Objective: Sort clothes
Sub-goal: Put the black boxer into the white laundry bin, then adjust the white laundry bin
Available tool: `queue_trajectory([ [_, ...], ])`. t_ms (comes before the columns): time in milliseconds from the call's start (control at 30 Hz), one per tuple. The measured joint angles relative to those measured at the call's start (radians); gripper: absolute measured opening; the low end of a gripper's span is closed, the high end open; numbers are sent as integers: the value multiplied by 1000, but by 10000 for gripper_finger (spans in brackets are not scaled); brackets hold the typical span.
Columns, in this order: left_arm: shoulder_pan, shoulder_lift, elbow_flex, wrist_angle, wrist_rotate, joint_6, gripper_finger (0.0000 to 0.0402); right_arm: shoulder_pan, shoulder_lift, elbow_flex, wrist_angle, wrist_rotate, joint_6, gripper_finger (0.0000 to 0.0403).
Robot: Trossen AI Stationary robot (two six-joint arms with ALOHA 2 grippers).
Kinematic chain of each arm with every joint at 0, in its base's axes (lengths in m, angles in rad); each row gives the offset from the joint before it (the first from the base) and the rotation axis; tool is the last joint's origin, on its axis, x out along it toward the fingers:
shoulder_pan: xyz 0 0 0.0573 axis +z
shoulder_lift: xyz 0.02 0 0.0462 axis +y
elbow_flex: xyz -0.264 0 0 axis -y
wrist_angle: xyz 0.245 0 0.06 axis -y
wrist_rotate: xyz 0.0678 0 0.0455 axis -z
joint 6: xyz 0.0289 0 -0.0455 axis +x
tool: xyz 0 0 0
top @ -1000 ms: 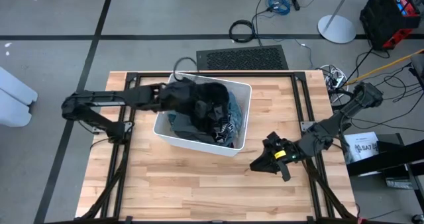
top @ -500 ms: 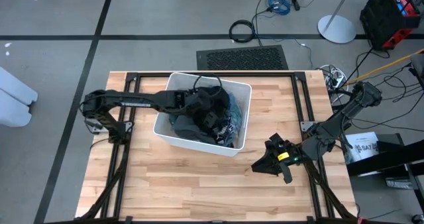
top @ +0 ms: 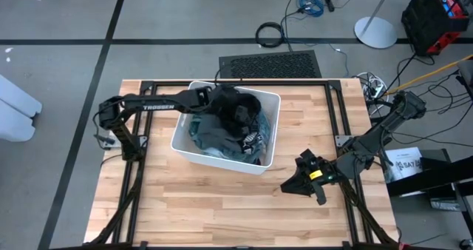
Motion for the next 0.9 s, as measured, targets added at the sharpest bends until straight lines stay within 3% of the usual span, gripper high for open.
queue_trajectory([
  [200,3,-6,32,18,237,138,89,0,0,0,-16,0,1,80],
  [367,24,-6,116,-50,445,107,154,0,0,0,-21,0,-8,80],
  [433,35,-6,170,-150,466,63,164,0,0,0,-21,0,-16,80],
  [500,42,-6,232,-280,443,89,167,0,0,0,-21,0,-18,80],
  [700,38,-7,457,-609,240,220,168,0,0,0,-21,0,-20,80],
  [900,33,-8,660,-898,78,242,168,14,0,0,-21,1,-28,80],
])
